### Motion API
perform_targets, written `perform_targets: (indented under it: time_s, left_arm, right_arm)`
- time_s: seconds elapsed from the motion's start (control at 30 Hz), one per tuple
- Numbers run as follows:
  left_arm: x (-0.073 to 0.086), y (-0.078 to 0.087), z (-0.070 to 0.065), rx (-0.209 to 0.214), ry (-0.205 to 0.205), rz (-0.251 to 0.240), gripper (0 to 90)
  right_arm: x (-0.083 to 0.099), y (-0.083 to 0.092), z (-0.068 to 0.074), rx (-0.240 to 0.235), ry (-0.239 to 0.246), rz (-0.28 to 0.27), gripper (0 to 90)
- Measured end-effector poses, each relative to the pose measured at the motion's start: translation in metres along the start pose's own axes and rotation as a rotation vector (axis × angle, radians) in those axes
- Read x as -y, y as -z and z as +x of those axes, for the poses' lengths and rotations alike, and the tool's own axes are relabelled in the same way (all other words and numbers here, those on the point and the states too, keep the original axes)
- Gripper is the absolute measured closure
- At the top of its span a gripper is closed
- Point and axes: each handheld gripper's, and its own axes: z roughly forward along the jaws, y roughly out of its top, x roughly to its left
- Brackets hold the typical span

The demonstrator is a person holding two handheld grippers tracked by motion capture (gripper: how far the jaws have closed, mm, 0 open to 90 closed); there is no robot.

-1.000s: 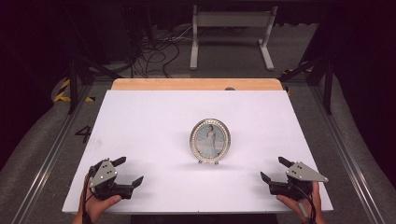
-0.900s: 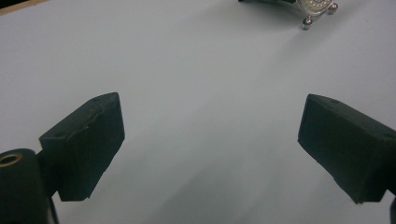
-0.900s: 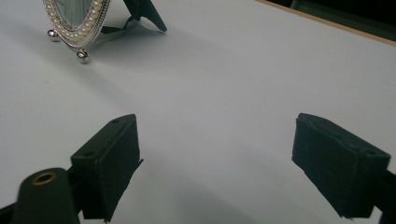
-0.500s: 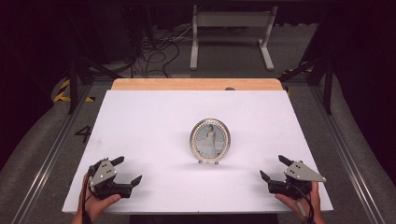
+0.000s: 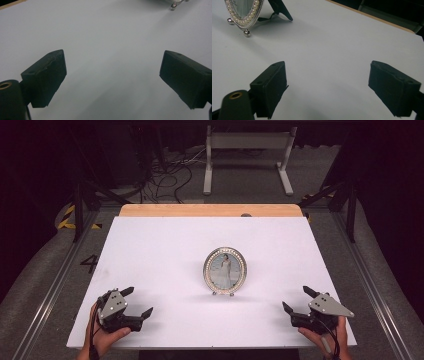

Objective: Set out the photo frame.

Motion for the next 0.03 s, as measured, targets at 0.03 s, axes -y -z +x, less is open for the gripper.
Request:
perform_targets:
  time_s: [0.03]
  left_arm:
    - [0.0, 0.0, 0.0, 0.0, 0.0, 0.0, 7.8]
  right_arm:
    - [0.0, 0.0, 0.0, 0.0, 0.0, 0.0, 15.5]
